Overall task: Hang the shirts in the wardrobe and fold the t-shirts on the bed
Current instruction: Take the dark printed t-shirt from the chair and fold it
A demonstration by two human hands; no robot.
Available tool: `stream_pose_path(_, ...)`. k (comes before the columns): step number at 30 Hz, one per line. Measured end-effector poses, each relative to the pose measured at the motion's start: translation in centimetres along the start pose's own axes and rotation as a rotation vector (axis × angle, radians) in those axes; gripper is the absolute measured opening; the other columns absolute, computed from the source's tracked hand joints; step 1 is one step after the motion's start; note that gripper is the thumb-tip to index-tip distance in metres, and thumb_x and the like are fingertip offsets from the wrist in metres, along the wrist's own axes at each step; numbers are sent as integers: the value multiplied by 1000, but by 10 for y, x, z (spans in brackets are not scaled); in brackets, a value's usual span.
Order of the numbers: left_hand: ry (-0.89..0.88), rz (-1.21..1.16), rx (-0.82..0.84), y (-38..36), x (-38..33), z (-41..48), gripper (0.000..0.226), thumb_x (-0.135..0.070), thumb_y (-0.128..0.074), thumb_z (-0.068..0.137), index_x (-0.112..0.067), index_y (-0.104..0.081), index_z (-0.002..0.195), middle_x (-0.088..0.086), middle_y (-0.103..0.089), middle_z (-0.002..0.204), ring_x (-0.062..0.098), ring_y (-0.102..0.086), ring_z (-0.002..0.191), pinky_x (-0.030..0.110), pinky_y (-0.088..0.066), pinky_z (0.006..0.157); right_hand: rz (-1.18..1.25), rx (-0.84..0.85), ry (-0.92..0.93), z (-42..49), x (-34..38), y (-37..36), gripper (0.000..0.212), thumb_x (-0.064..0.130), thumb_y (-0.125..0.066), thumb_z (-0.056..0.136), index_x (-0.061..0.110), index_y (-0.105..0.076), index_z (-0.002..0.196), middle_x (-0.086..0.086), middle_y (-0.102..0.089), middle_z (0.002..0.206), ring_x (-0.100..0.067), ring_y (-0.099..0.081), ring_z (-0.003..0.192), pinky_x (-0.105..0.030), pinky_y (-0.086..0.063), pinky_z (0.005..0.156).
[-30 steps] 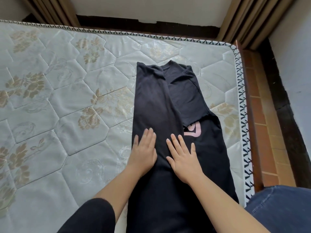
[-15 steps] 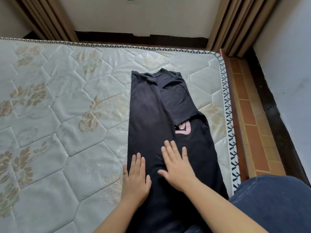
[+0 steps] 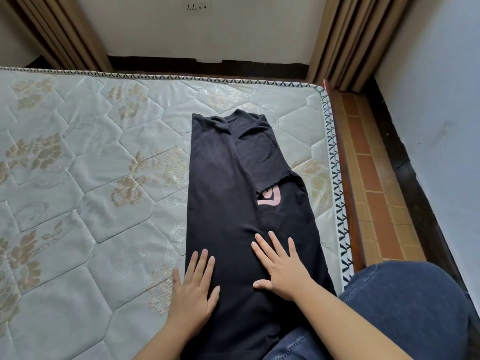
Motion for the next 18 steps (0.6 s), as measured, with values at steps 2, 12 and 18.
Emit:
stream_pose_path(2,-20,42,40,-1,-6,4,69,-58,-9,95,-11,-32,141,3,-5,159,19,0,146,48,-4,112,-9,18,18,1,13,9,99,77,-33,67,8,-45,137,-8,-42,145,-27,7,145,-60,-27,104)
stream_pose_path(12,-128,76,172,-2,-32,11,110,-85,-24,68,-17,-4,151,5,1,159,22,2,146,60,-44,85,-3,362,145,-20,48,-1,135,68,-69,63,17,35,132,6,45,136,-23,33,138,-60,8,110)
stream_pose_path(18,-129,114,296,-7,-23,-12,118,-92,-26,59,-19,-16,151,7,-12,157,26,-4,146,65,-43,84,-61,420,82,-33,12,2,142,66,-75,56,22,38,131,9,45,134,-23,39,130,-61,10,109)
Point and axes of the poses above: each hand's wrist, its own z-axis towards the middle knuckle, its own y-axis out of the back of the hand, x = y × z, the point moved 9 cm from there along z, towards the middle knuckle
